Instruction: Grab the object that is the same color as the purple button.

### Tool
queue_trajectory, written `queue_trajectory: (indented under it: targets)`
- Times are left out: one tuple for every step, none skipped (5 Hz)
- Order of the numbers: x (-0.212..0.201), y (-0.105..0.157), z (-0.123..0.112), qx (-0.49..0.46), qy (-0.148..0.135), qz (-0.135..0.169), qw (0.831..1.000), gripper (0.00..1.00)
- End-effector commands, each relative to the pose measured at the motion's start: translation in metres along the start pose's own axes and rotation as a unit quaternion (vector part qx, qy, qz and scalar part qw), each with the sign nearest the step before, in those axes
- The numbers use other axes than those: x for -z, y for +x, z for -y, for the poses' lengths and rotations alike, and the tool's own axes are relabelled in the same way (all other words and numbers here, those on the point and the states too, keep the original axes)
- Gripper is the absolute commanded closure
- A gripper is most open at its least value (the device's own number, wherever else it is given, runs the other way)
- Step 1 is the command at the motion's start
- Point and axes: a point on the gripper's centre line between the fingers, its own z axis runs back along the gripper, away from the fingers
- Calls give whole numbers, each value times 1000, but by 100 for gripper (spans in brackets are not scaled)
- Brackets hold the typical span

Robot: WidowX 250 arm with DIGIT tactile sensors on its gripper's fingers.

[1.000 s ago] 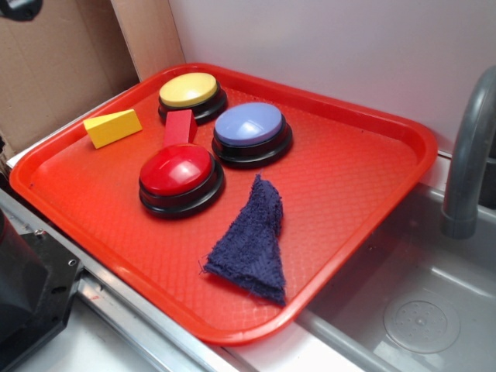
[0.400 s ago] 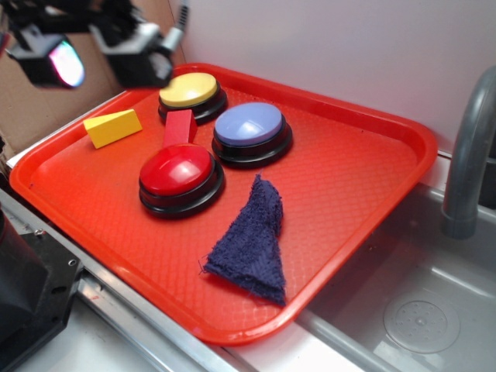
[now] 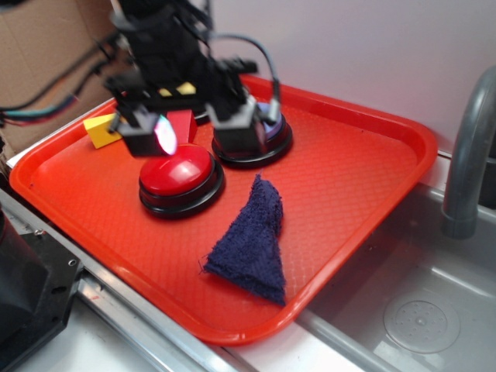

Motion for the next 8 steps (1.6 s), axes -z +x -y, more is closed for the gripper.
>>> queue_trajectory:
  targets:
    - [56, -8, 21, 3, 16, 16, 1000, 0]
    - [80, -43, 24, 26, -2, -24, 999, 0]
    - [88, -16, 20, 28, -3, -29, 999, 0]
    - [87, -27, 17, 23, -10, -23, 999, 63]
    - [87, -21, 15, 17, -9, -23, 1000, 100]
    - [77, -13, 12, 23, -9, -22, 999, 100]
    - [43, 9, 7, 85, 17, -15, 996, 100]
    - [3, 36, -1, 132, 33, -15, 991, 100]
